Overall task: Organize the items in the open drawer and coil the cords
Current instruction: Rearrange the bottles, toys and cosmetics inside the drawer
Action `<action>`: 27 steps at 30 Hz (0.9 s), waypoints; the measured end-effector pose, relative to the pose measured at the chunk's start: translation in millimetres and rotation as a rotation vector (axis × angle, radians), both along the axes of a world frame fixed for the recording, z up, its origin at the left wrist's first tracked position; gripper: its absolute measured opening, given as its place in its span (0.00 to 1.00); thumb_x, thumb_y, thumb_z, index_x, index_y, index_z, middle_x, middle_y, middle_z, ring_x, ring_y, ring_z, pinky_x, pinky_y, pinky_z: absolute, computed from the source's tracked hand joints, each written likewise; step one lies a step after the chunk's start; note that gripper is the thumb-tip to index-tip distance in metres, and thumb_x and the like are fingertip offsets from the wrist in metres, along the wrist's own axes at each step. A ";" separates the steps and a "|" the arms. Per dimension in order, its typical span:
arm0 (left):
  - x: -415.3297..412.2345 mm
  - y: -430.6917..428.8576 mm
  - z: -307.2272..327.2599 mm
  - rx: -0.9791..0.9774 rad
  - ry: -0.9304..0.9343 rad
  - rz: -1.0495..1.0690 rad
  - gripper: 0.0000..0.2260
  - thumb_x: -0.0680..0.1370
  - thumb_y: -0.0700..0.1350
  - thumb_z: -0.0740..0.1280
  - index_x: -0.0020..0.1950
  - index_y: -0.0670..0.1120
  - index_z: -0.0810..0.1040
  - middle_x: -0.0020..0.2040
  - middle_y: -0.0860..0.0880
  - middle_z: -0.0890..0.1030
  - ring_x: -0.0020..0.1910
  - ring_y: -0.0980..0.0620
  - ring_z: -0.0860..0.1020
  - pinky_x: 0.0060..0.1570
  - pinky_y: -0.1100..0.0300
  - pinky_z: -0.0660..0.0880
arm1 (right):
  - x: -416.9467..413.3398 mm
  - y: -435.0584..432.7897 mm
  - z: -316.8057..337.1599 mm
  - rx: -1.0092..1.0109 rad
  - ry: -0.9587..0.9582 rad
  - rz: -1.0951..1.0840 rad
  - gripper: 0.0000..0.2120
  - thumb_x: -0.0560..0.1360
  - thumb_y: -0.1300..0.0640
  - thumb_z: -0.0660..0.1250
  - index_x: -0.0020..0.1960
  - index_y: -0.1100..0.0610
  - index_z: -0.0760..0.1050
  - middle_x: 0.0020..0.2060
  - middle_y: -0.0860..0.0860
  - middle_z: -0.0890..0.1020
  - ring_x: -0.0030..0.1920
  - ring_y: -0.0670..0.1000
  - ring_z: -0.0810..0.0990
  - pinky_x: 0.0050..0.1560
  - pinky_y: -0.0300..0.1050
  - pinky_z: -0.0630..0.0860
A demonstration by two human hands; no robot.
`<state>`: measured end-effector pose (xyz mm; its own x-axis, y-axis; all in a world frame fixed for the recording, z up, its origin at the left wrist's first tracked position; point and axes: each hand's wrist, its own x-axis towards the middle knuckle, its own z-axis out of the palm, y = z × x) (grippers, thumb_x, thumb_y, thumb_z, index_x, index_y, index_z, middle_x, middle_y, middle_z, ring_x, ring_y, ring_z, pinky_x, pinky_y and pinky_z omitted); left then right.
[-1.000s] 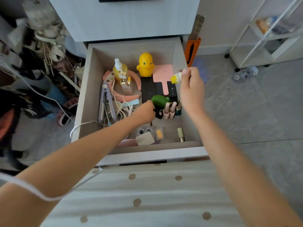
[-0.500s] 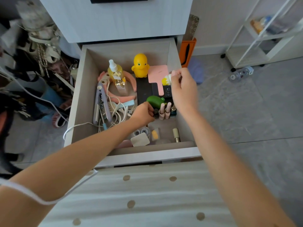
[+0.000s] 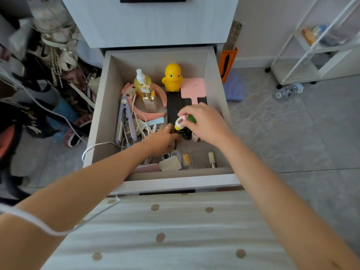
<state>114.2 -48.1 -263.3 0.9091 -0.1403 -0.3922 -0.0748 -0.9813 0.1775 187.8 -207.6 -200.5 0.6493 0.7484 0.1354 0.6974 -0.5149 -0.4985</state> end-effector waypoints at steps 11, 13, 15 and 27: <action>4.5 -11.0 -1.7 -0.341 -0.041 0.285 0.21 0.74 0.34 0.60 0.67 0.40 0.71 0.61 0.39 0.72 0.58 0.42 0.73 0.58 0.56 0.70 | 13.2 2.1 -2.1 0.204 -0.018 -0.251 0.10 0.75 0.56 0.65 0.56 0.55 0.78 0.47 0.50 0.82 0.46 0.51 0.76 0.47 0.51 0.74; 4.4 -16.6 0.0 -0.398 -0.018 0.296 0.20 0.74 0.31 0.60 0.66 0.39 0.72 0.59 0.37 0.74 0.56 0.42 0.74 0.52 0.60 0.68 | 12.2 2.2 -2.4 0.202 -0.020 -0.243 0.10 0.75 0.56 0.65 0.55 0.55 0.78 0.47 0.50 0.82 0.45 0.51 0.76 0.47 0.52 0.74; 5.3 -20.6 0.6 -0.488 -0.003 0.327 0.20 0.74 0.29 0.60 0.66 0.37 0.71 0.61 0.37 0.75 0.59 0.42 0.74 0.49 0.67 0.66 | 12.0 2.0 -2.6 0.210 -0.015 -0.238 0.10 0.75 0.56 0.65 0.55 0.55 0.78 0.47 0.50 0.82 0.45 0.51 0.77 0.47 0.52 0.75; 3.7 -25.2 6.8 -0.836 0.105 0.566 0.22 0.76 0.26 0.60 0.70 0.33 0.65 0.65 0.36 0.73 0.64 0.41 0.74 0.56 0.63 0.70 | 11.5 -1.1 -1.7 0.180 0.057 -0.194 0.12 0.75 0.56 0.66 0.58 0.53 0.77 0.52 0.48 0.81 0.46 0.45 0.76 0.48 0.42 0.74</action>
<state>117.8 -73.3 -256.5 0.8940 0.0340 -0.4468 0.4174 -0.4260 0.8027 199.3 -208.7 -202.2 0.7883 0.5768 0.2141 0.5629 -0.5357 -0.6294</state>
